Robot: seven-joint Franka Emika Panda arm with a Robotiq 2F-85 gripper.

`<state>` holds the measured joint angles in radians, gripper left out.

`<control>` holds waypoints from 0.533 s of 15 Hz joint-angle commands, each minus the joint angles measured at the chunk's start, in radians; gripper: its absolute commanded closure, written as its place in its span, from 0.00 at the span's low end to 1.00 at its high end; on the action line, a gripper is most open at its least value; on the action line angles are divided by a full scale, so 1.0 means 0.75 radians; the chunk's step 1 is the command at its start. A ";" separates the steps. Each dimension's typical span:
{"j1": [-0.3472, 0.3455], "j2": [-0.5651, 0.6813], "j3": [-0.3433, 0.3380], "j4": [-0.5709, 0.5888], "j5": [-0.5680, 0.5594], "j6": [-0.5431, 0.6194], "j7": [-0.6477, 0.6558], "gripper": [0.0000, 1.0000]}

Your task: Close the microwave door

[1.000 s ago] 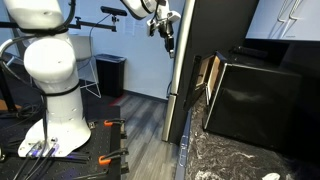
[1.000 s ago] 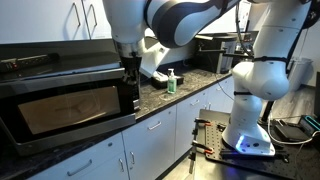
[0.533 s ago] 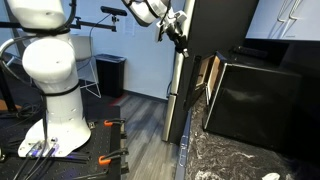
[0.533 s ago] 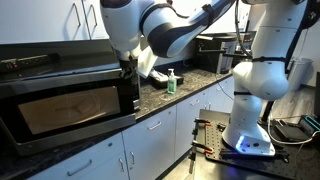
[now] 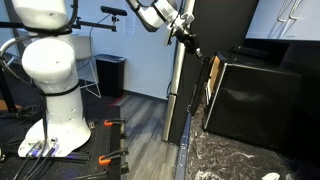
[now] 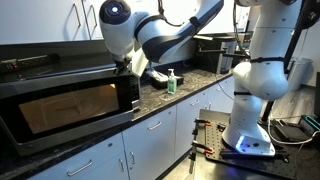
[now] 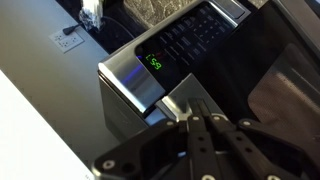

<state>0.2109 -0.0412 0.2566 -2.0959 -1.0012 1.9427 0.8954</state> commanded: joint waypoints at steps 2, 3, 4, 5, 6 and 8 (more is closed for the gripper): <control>-0.014 0.051 -0.039 0.036 -0.114 0.043 0.048 1.00; -0.016 0.056 -0.045 0.036 -0.136 0.039 0.058 1.00; -0.020 0.063 -0.054 0.037 -0.156 0.043 0.065 1.00; -0.023 0.068 -0.063 0.036 -0.172 0.046 0.075 1.00; -0.027 0.080 -0.073 0.040 -0.192 0.045 0.091 1.00; -0.039 0.094 -0.092 0.041 -0.222 0.059 0.109 1.00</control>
<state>0.1953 0.0042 0.2048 -2.0849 -1.1286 1.9643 0.9491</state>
